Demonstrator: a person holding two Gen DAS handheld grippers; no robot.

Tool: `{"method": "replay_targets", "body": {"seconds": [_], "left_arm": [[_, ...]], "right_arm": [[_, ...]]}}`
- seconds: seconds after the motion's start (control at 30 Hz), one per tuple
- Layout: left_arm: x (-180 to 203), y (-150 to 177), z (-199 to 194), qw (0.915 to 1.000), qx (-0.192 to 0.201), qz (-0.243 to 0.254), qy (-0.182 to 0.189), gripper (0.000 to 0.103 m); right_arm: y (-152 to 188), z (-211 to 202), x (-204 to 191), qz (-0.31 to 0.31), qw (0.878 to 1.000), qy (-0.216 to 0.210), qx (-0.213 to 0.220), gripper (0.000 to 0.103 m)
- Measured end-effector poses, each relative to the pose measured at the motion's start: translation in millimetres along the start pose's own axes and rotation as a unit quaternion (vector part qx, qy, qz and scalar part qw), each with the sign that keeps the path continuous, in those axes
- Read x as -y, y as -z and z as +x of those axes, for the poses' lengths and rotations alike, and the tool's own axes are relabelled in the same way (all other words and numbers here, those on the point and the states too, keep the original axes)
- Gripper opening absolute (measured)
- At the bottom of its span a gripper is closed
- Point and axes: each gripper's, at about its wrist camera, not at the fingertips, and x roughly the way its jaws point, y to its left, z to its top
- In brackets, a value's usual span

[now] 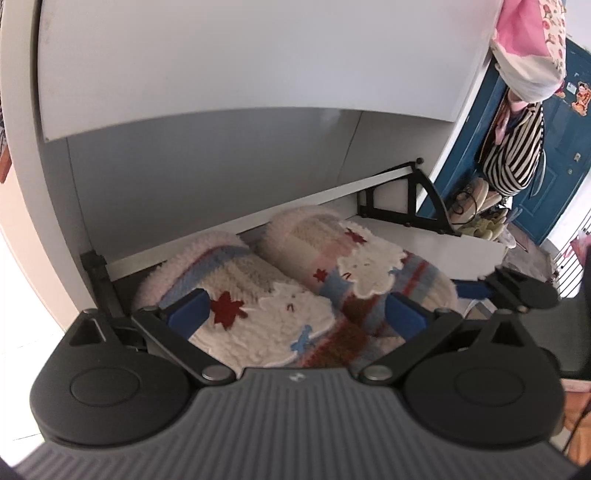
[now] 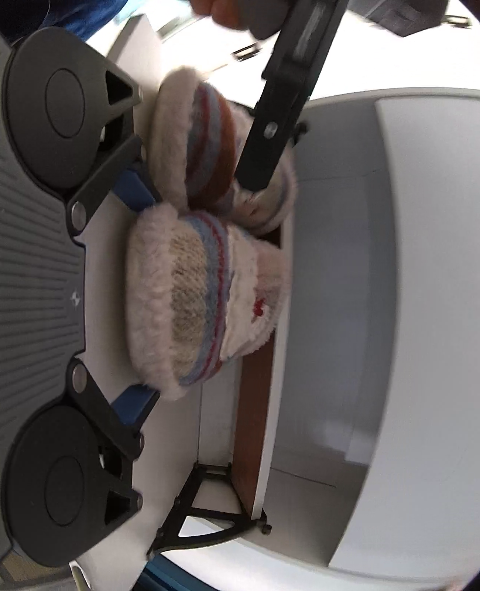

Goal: Organize scattered shoes
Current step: 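Open the right tool to release the striped slippers on the shelf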

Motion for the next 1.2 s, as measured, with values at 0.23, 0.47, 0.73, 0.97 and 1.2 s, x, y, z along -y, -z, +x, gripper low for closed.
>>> {"method": "replay_targets", "body": {"seconds": [0.23,0.47,0.73,0.97,1.2], "left_arm": [[-9.0,-4.2,-7.3,0.9998,0.006,-0.01,0.013,0.103],[-18.5,-3.2,-16.3,0.9998,0.011,-0.007,0.013,0.103],[-25.1,-6.9,-21.4,0.9997,0.017,-0.009,0.013,0.103],[-25.5,-5.6,-19.3,0.9999,0.014,-0.005,0.004,0.103],[-37.4,-8.6,-25.2,0.9995,0.019,-0.022,0.01,0.103]], "right_arm": [[4.8,-3.7,1.8,-0.018,1.0,-0.011,0.004,0.102],[15.9,-17.8,9.6,0.021,0.999,-0.002,0.04,0.101],[2.8,-35.5,-34.2,-0.008,0.993,-0.07,0.093,0.101],[-11.9,3.1,-62.1,-0.02,0.991,-0.122,0.044,0.101],[-16.0,6.0,-78.0,-0.011,0.992,-0.121,0.024,0.099]]}}
